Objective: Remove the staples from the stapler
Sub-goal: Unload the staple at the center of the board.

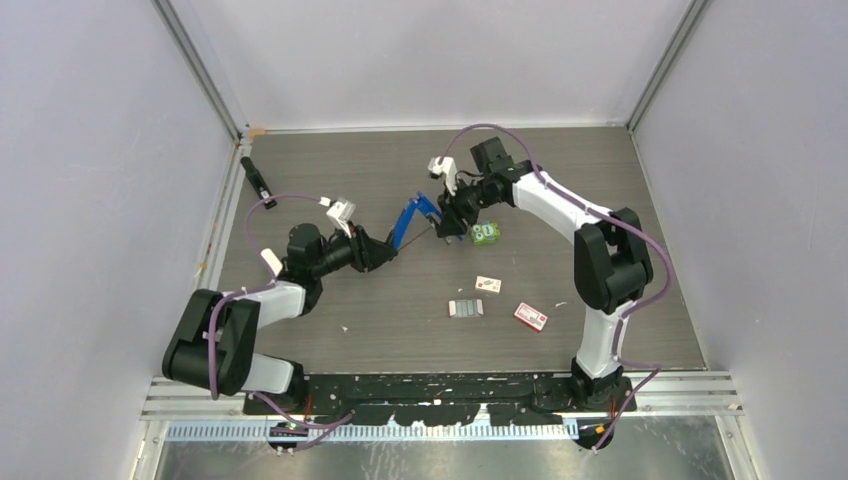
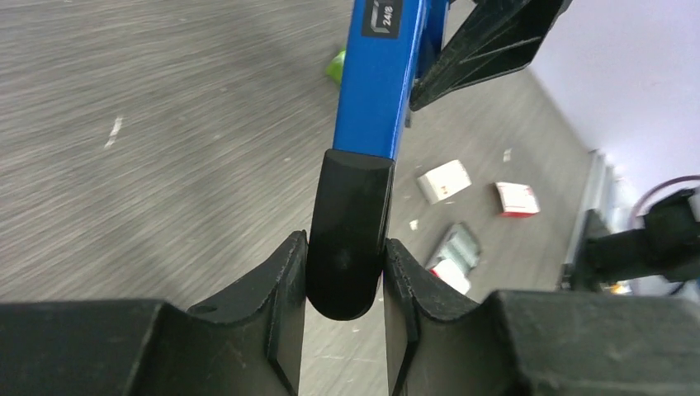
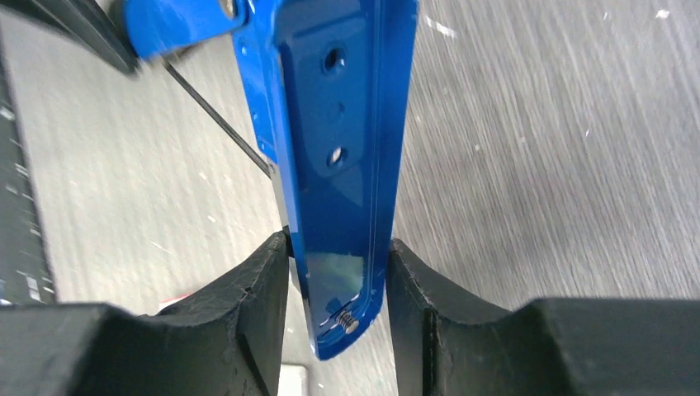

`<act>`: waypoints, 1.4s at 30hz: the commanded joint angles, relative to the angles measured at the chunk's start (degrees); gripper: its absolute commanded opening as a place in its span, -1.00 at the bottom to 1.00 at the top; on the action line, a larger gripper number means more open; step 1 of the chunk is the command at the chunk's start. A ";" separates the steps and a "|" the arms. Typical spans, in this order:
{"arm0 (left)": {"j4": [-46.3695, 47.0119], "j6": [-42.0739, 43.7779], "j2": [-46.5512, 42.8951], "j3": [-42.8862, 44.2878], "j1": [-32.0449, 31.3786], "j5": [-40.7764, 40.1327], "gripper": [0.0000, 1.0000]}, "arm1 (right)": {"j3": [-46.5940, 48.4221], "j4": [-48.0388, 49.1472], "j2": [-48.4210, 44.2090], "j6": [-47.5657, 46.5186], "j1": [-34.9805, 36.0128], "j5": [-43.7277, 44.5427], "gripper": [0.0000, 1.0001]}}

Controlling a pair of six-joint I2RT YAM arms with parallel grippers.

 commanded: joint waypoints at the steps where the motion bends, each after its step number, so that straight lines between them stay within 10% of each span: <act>1: -5.60 11.67 -4.27 -0.40 2.15 -13.54 -1.00 | 1.84 -8.85 1.38 -18.31 0.25 16.62 -0.98; 16: -7.60 12.59 -7.72 -4.51 1.87 -17.08 -1.00 | -4.67 0.98 -1.17 -23.18 3.79 24.92 -0.98; 28: 17.17 -25.49 -0.25 2.38 -0.14 -6.81 -1.00 | 10.02 -10.66 -1.67 10.16 6.58 -2.72 -0.98; 36: 17.82 -29.96 -2.02 5.20 -8.17 -9.98 -1.00 | 4.64 2.42 -4.83 35.72 7.97 -10.82 -0.97; 42: 16.49 -35.04 -5.44 3.59 -8.39 -12.58 -1.00 | 1.51 11.14 -6.46 47.63 7.80 -14.93 -0.28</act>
